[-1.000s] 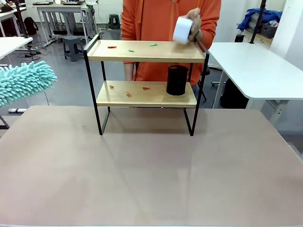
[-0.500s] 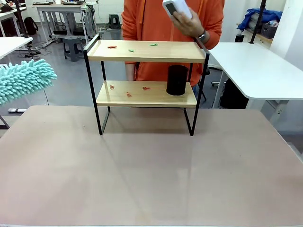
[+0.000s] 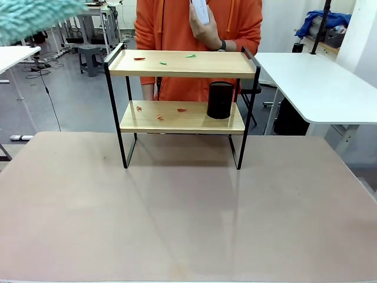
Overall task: Clean the shelf.
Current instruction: Clean the specific tier of the Shelf with the Duster once objects are removed.
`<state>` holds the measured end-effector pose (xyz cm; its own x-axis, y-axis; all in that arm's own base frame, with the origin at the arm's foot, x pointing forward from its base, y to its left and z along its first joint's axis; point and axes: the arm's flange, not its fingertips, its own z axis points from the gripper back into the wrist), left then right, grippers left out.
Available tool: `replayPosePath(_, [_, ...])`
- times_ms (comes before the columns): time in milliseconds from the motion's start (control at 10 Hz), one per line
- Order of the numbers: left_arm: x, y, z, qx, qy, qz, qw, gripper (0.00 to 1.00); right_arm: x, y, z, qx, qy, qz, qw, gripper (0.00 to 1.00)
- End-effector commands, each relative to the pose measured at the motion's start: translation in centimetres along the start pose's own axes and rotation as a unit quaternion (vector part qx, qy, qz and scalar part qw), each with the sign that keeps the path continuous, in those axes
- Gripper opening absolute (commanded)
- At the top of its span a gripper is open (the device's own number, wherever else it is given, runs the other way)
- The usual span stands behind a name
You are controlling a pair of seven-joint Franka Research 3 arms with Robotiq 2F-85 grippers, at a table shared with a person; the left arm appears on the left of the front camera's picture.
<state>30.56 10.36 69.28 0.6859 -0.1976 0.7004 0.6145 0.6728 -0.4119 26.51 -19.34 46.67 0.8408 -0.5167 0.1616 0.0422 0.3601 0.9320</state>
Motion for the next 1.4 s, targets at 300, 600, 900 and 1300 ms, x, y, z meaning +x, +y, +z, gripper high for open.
replayPosePath(300, [1.5, -0.1, -2.9, 0.005, 0.025, 0.012, 1.0, 0.12, 0.2, 0.1, -0.2, 0.013, -0.007, 0.013, 1.0, 1.0])
replayPosePath(600, [1.5, -0.4, -5.6, 0.097, 0.026, 0.068, 0.993, 0.12, 0.2, 0.1, -0.2, 0.013, -0.007, 0.013, 1.0, 1.0])
replayPosePath(900, [4.3, -3.3, -9.2, 0.129, 0.028, 0.063, 0.989, 0.12, 0.2, 0.1, -0.2, 0.013, -0.007, 0.013, 1.0, 1.0])
replayPosePath(1300, [7.0, -7.0, -13.7, 0.177, 0.077, 0.032, 0.981, 0.12, 0.2, 0.1, -0.2, 0.013, -0.007, 0.013, 1.0, 1.0])
